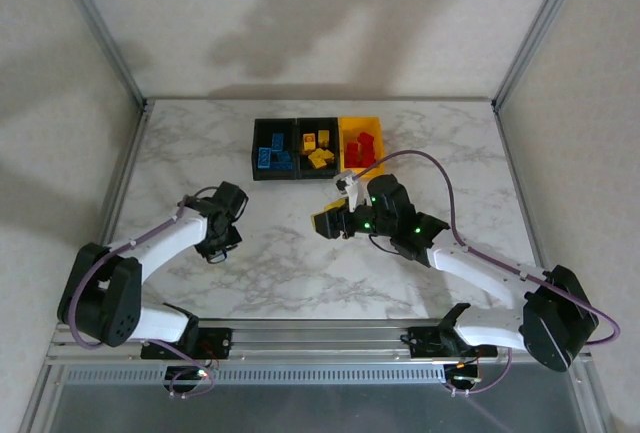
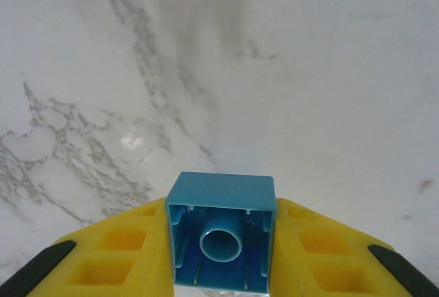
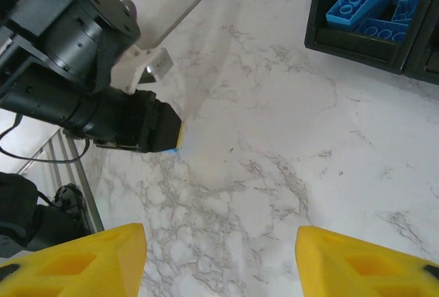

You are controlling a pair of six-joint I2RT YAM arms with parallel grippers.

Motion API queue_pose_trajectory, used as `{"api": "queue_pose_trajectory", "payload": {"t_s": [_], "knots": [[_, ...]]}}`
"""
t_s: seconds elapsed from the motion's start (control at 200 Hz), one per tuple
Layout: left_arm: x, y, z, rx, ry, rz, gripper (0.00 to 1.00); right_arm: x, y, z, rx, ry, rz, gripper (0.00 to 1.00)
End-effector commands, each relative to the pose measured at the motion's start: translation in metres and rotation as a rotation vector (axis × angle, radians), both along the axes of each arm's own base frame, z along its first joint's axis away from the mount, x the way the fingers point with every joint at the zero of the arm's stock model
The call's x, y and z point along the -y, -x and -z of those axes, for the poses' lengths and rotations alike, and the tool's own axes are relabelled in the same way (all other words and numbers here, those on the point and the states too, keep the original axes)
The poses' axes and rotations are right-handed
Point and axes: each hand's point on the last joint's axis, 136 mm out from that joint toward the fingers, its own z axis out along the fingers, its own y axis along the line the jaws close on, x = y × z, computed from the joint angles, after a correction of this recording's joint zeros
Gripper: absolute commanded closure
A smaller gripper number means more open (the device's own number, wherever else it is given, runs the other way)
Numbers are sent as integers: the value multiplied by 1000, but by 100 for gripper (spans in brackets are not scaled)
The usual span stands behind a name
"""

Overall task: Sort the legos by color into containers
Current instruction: Pick up the lego from the middle-left of the table.

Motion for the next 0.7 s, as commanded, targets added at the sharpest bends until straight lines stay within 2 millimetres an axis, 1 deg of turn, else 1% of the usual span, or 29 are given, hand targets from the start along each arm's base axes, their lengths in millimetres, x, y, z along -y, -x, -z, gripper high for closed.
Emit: {"api": "queue_pose_trajectory", "payload": {"t_s": [0.0, 0.26, 0.375, 0.486, 0.591, 0.696], "knots": [[10, -13, -19, 56, 34, 14, 76, 2, -1, -11, 22, -12, 23, 41], [30, -33, -40, 121, 73, 49, 77, 4, -5, -11, 22, -8, 48, 41], [41, -47, -50, 156, 91, 63, 76, 4, -8, -13, 31, -6, 60, 41], [58, -69, -65, 207, 112, 86, 76, 5, -10, -15, 38, 3, 74, 41], [75, -92, -77, 247, 113, 111, 76, 9, -17, -13, 30, 19, 111, 41], [94, -118, -90, 298, 133, 138, 76, 15, -30, -12, 16, 25, 175, 41]]}}
